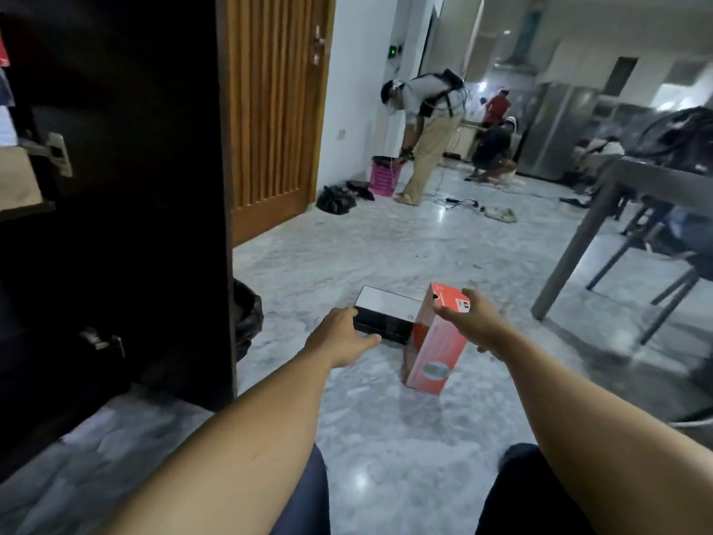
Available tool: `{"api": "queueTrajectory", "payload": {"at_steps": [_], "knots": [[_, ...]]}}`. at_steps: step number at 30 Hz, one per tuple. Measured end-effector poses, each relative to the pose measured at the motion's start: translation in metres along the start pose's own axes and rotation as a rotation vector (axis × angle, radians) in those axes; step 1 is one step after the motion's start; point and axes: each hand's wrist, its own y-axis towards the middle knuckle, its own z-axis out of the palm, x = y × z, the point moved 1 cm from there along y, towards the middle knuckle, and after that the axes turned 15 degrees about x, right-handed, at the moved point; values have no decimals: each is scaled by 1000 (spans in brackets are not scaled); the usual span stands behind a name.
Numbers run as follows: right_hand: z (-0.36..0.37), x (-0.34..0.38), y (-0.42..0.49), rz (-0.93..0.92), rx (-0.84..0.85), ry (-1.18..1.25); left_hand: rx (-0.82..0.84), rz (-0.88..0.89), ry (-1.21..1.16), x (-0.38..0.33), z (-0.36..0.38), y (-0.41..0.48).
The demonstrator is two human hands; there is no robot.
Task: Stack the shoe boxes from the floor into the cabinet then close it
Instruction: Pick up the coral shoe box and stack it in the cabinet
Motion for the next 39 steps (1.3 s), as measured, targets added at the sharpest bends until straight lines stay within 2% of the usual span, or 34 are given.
{"api": "queueTrajectory", "payload": {"at_steps": [4, 7, 11, 17, 25, 27, 31, 35, 39], "knots": [[0, -47, 34, 57, 76, -22, 69, -31, 60, 7, 23, 42], [-7, -71, 58, 72, 64, -30, 101, -40, 93, 10, 39, 75], [-5, -100, 91, 103, 109, -131, 160, -51, 128, 17, 66, 117], [-6, -133, 146, 52, 129, -269, 229, 18, 203, 12, 109, 189], [12, -136, 229, -205, 69, -369, 204, 48, 72, 2, 152, 282], [23, -137, 245, -210, 79, -384, 227, 47, 65, 5, 163, 300], [30, -150, 260, -103, 75, -468, 266, 46, 27, 8, 184, 329], [14, -189, 254, -170, 22, -365, 352, 49, 2, 9, 208, 341], [-4, -234, 231, -102, -178, -167, 402, 57, -32, 23, 232, 365]]}}
